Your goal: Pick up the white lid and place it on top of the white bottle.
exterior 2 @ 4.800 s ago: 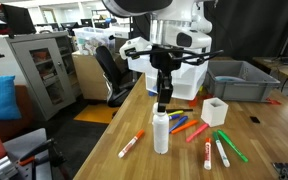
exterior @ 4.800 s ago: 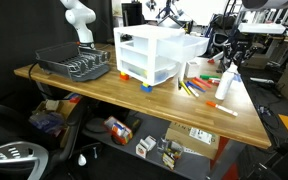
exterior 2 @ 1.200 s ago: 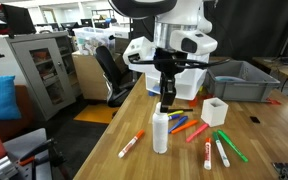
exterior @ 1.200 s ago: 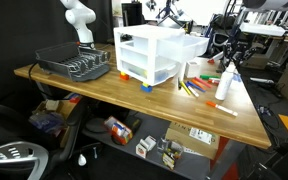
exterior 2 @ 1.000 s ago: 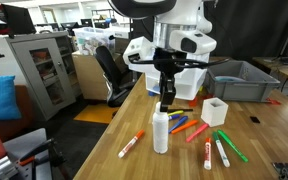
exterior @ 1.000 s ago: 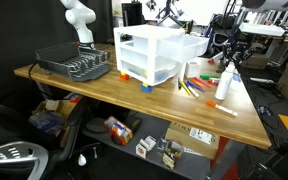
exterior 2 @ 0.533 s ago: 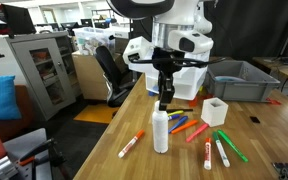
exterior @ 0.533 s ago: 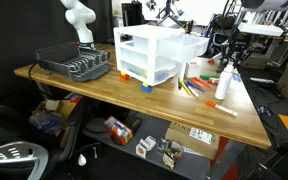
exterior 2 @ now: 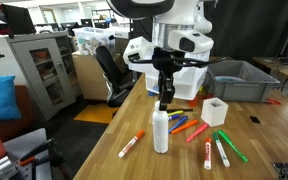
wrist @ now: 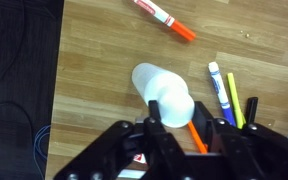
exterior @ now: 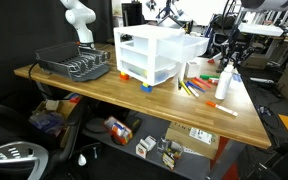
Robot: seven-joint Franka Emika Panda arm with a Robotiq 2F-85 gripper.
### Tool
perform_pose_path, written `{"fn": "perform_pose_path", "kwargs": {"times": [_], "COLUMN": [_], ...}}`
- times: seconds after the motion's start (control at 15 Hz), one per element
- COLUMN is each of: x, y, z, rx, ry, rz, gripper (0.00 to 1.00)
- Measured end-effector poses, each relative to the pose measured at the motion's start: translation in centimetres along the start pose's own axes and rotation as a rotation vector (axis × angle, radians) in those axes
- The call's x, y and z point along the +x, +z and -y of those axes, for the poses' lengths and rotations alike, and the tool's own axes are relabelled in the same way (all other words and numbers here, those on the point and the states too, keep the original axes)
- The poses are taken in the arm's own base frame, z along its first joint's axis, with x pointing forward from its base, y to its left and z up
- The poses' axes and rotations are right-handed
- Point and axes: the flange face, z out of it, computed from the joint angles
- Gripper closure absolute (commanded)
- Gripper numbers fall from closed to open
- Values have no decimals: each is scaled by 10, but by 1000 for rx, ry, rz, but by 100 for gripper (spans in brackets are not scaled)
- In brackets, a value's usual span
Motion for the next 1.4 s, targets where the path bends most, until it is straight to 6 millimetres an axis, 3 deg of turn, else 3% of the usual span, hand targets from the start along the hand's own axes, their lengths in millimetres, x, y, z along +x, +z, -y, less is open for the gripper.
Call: {"fn": "perform_pose_path", "kwargs": {"times": [1.4], "x": [-5], "y": [-1], "z": [11], "rx": [-51], "ry": [10], "rz": [-11], "gripper": [87]}}
